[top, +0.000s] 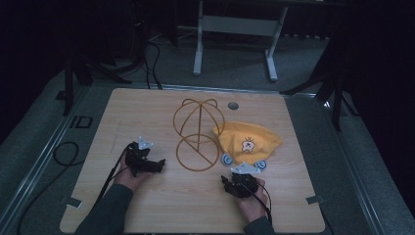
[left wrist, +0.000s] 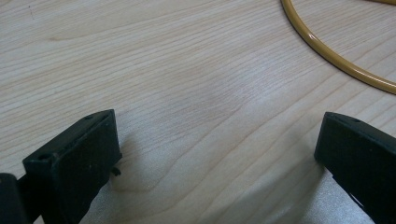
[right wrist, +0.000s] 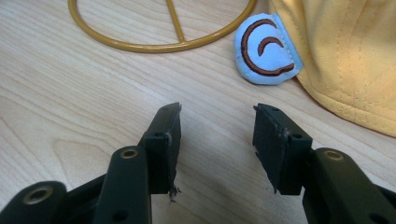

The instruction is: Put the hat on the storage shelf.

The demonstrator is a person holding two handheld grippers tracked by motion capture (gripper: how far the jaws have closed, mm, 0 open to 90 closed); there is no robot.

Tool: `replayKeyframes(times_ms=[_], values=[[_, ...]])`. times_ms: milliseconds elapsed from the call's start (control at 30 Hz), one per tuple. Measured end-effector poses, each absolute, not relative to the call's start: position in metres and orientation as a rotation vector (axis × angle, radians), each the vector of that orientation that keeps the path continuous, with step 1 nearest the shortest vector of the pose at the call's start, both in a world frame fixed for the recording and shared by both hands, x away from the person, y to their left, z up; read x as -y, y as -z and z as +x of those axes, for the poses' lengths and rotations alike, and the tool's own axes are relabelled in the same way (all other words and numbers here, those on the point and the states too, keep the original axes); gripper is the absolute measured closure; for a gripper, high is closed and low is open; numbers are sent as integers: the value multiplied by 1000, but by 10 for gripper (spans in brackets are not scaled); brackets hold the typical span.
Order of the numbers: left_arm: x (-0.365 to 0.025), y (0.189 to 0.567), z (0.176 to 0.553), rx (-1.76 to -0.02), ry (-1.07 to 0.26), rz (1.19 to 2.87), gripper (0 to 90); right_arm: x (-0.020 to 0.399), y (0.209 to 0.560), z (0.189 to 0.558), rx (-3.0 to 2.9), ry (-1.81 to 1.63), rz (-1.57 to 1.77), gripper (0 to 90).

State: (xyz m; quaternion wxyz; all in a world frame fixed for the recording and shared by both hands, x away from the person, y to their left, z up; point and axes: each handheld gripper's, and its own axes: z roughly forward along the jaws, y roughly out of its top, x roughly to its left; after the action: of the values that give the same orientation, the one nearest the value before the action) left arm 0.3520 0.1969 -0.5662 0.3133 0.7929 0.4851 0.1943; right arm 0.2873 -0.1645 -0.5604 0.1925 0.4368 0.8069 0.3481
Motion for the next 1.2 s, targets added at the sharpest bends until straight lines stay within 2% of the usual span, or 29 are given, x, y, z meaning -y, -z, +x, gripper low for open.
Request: replayKeyframes(times_ms=[267,633,1033,1200], values=[[-197,566,352,-1282,-514,2087,1,163,560,287,-2247,-969,1248,537],[-197,566,352,-1283,-514,2085,1,159,558,287,-2278,-929,1159,672],[-197,567,352,-1283,-514,2084,1,159,540,305,-2289,-959,999,668],[-197,567,352,-1283,-514,2084,1,155,539,318,-2289,-925,1000,640]])
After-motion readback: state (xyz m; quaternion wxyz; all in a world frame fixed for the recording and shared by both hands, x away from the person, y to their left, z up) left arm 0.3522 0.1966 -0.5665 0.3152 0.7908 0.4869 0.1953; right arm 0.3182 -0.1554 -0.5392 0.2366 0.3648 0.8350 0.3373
